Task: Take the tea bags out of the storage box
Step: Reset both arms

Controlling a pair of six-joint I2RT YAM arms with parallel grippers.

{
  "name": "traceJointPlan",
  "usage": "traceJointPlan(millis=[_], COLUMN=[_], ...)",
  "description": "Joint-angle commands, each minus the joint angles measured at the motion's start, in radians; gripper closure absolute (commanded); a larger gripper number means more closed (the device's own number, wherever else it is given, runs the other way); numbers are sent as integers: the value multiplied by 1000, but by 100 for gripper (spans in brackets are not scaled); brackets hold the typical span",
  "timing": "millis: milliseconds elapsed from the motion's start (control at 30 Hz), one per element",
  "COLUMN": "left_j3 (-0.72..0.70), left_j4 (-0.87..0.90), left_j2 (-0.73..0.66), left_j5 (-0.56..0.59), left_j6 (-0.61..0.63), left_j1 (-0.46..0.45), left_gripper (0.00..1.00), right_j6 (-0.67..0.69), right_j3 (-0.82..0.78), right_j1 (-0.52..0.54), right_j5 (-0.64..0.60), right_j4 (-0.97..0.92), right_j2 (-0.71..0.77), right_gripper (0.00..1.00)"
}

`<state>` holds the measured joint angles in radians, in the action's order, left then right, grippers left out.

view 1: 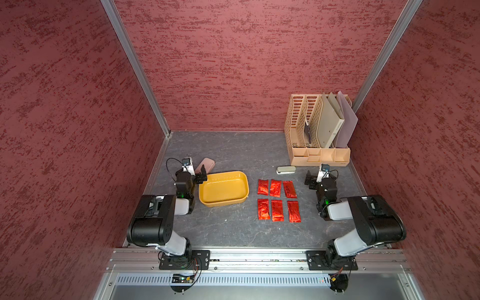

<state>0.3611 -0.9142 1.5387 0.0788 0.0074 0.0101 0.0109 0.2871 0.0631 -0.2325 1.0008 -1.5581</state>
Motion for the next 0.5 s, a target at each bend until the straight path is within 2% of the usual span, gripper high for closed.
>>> traceJointPlan(millis=[0, 467], left_j3=[2, 1], left_j4=[-25, -22], left_j2=[0, -2], left_j5=[-12, -13], left_j6=[1, 0], left_j1=[-4, -4], left_gripper=[0, 0], right_j6=[-19, -19], right_j3=[82, 80], right_j1=[-9, -14], right_j5=[35, 38], right_j4=[-50, -37], right_j2=[7, 4], right_gripper=[2, 2])
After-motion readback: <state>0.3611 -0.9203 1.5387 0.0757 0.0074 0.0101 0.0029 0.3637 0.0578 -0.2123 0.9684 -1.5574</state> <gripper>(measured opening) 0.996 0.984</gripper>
